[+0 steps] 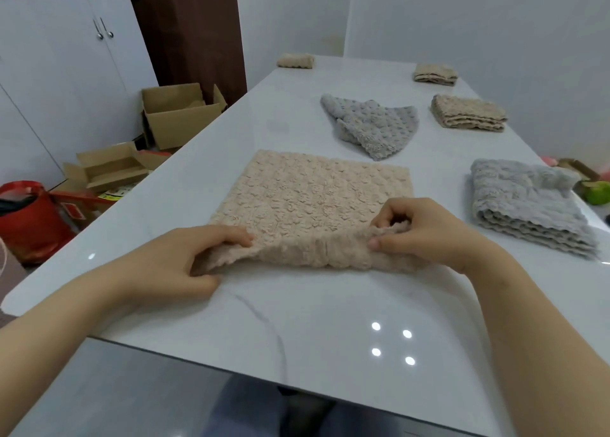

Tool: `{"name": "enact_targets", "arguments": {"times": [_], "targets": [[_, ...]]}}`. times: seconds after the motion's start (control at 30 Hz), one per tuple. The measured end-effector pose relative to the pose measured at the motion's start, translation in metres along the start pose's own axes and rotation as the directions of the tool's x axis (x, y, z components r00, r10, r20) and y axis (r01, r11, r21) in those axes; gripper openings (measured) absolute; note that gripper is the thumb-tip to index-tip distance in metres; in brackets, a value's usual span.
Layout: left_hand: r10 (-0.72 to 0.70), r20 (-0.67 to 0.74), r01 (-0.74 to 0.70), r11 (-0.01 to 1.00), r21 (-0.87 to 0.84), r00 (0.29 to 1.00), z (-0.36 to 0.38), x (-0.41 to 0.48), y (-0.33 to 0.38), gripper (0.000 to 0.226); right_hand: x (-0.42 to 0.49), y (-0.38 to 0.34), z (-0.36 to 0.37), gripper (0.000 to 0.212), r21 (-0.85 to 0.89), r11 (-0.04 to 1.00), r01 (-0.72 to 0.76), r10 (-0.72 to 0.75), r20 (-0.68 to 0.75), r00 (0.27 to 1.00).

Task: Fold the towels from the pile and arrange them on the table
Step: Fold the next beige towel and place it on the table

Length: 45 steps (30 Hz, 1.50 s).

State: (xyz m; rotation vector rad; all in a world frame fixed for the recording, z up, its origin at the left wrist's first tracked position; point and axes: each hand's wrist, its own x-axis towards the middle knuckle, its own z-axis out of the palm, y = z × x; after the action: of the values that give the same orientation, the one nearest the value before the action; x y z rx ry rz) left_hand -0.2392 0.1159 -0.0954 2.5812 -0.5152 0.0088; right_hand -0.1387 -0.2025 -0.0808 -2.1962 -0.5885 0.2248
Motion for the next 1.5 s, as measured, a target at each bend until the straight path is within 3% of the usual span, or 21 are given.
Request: {"name": "enact_targets", "arguments": {"times": [0.13, 0.23, 0.37, 0.47, 0.53, 0.67, 0.8, 1.03, 1.27, 1.4, 1.5], "targets": [[-0.049, 0.006, 0.049, 0.999, 0.003, 0.999, -0.004, 0.007, 0.000, 0.055, 0.008, 0.008, -0.001, 0.020, 0.043, 0.999, 0.026, -0.018, -0.182, 0.983], [-0.062, -0.160, 0.060, 0.998, -0.014, 0.985, -0.007, 0.019, -0.002, 0.049, 0.012, 0.013, 0.000, 0.019, 0.056, 0.998, 0.042, -0.026, -0.263, 0.964], [-0.272, -0.268, 0.208, 0.947, -0.244, 0.924, -0.019, 0.047, -0.012, 0.037, 0.018, 0.018, -0.001, 0.015, 0.089, 0.996, 0.026, 0.006, -0.337, 0.941], [-0.381, -0.331, 0.193, 0.855, -0.482, 0.863, -0.021, 0.078, -0.020, 0.032, 0.030, 0.018, -0.003, 0.016, 0.108, 0.994, 0.019, 0.030, -0.436, 0.900], [-0.429, -0.342, 0.211, 0.827, -0.521, 0.836, -0.017, 0.098, -0.022, 0.024, 0.040, 0.017, -0.006, 0.015, 0.090, 0.996, -0.008, 0.050, -0.478, 0.877], [-0.473, -0.346, 0.322, 0.853, -0.412, 0.810, -0.007, 0.126, -0.032, 0.013, 0.062, 0.017, -0.011, 0.010, 0.008, 0.997, -0.078, 0.074, -0.431, 0.899], [-0.415, -0.382, 0.383, 0.910, -0.161, 0.825, -0.005, 0.131, -0.041, 0.020, 0.083, 0.018, -0.015, 0.008, -0.046, 0.995, -0.092, 0.061, -0.456, 0.888], [-0.420, -0.316, 0.411, 0.906, -0.098, 0.851, -0.020, 0.119, -0.059, 0.012, 0.095, 0.028, -0.008, 0.011, -0.063, 0.987, -0.147, 0.115, -0.364, 0.924], [-0.463, -0.544, 0.313, 0.883, -0.349, 0.700, -0.017, 0.124, -0.056, 0.007, 0.095, 0.028, -0.012, 0.006, 0.084, 0.992, -0.097, 0.124, -0.451, 0.884], [-0.571, -0.416, 0.354, 0.796, -0.490, 0.707, -0.019, 0.125, -0.060, 0.011, 0.090, 0.031, -0.017, 0.011, 0.359, 0.907, -0.219, 0.346, -0.341, 0.874], [-0.636, -0.305, 0.415, 0.726, -0.549, 0.709, -0.021, 0.123, -0.064, 0.010, 0.090, 0.034, -0.019, 0.011, 0.316, 0.906, -0.282, 0.385, -0.333, 0.861]]}}
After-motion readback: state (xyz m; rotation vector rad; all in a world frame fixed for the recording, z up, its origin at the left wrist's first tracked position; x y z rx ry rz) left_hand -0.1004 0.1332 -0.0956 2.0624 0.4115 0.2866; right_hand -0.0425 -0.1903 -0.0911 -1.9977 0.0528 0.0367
